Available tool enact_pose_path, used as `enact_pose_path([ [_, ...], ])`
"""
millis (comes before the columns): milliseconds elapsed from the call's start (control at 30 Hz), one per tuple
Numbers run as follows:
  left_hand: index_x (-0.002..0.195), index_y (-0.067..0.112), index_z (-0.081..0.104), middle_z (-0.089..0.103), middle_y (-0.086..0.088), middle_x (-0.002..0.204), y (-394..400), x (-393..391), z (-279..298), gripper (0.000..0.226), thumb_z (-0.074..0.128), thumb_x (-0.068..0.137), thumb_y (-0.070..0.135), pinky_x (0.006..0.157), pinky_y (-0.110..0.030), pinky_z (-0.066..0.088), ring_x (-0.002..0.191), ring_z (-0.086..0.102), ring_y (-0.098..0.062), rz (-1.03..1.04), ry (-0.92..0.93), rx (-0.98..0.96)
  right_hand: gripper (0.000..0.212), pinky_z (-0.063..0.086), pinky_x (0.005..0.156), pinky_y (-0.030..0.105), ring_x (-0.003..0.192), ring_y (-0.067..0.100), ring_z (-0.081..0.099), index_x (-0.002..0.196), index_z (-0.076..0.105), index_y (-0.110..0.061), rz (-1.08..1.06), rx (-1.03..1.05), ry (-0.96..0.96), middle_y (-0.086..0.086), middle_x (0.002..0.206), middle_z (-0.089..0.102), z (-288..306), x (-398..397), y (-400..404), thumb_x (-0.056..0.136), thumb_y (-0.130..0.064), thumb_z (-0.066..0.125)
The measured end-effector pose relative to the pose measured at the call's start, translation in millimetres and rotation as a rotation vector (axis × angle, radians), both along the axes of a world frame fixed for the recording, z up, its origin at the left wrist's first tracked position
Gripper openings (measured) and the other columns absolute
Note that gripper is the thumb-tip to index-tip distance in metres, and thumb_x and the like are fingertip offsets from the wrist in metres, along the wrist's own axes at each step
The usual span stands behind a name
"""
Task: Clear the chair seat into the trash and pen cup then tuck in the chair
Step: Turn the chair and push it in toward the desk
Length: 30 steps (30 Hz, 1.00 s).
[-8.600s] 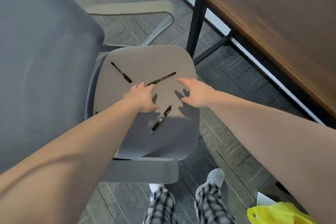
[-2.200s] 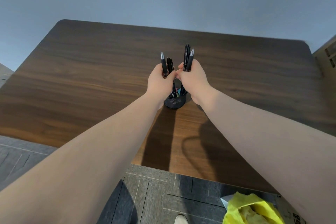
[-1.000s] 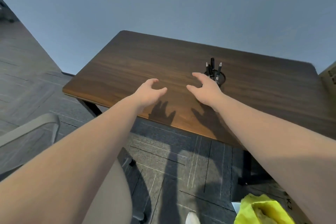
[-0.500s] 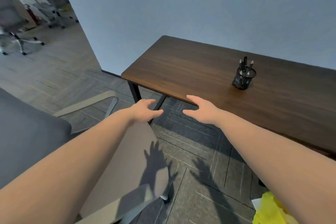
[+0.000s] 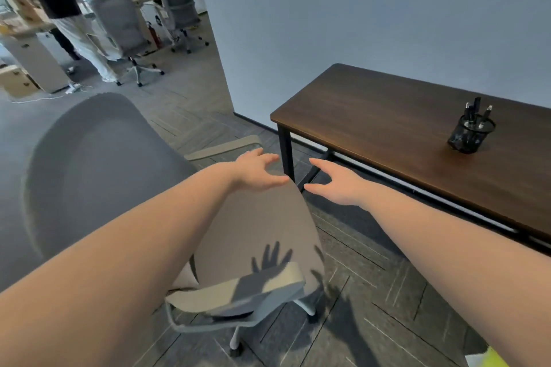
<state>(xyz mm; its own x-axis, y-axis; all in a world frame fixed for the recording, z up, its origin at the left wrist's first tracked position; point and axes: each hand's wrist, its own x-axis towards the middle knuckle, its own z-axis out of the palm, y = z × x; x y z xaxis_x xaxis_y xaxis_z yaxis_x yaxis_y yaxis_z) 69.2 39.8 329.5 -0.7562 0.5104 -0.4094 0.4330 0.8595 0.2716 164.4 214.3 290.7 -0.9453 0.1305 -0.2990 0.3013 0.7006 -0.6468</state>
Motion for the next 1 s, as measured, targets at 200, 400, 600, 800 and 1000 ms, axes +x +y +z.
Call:
enact_pose_path([
  [200,0.148,0.033,0.020,0.009,-0.001,0.161,-50.0,-12.8,69.2,0.072,0.048,0.087,0.059,0.121,-0.042,0.011,0.149,0.005,-0.021,-0.165,0.131,-0.042,0.072,0.022,0.116,0.033,0.146,0.017,0.023,0.151,0.019,-0.029,0.045,0.051,0.085,-0.006,0.160,0.021,49.9,-20.2,-67.6,0.091,-0.044,0.056],
  [400,0.146,0.041,0.020,0.007,0.008,0.161,-137.4,-56.2,105.1,0.068,0.040,0.086,0.066,0.116,-0.061,0.006,0.149,-0.002,-0.017,-0.248,0.340,-0.142,0.072,0.024,0.117,0.035,0.146,0.018,0.024,0.151,0.019,-0.032,0.016,0.040,0.137,-0.007,0.159,0.022,78.3,-52.3,-160.4,0.090,-0.048,0.056],
  [600,0.145,0.040,0.025,0.010,0.010,0.160,-229.7,-105.9,95.4,0.060,0.029,0.090,0.064,0.114,-0.064,0.003,0.149,0.000,-0.018,-0.186,0.344,-0.171,0.074,0.023,0.113,0.029,0.145,0.016,0.024,0.150,0.018,-0.038,0.018,-0.056,0.138,-0.009,0.159,0.022,87.5,-76.2,-254.9,0.088,-0.055,0.055],
  [800,0.147,0.025,0.027,0.026,-0.005,0.157,-309.1,-164.3,74.4,0.051,0.035,0.098,0.017,0.118,-0.047,0.019,0.146,0.019,-0.028,-0.095,0.324,-0.008,0.082,0.033,0.099,0.024,0.143,0.017,0.030,0.151,0.014,-0.035,0.011,-0.130,0.074,-0.006,0.159,0.023,96.7,-102.8,-327.3,0.085,-0.059,0.056],
  [1000,0.144,0.017,0.036,0.023,-0.007,0.158,-358.1,-187.4,54.6,0.063,0.048,0.086,-0.005,0.119,-0.034,0.018,0.147,0.016,-0.023,-0.117,0.395,0.068,0.089,0.037,0.102,0.028,0.140,0.019,0.034,0.153,0.011,-0.029,0.079,-0.124,0.020,-0.004,0.158,0.025,93.6,-131.2,-390.5,0.083,-0.062,0.056],
])
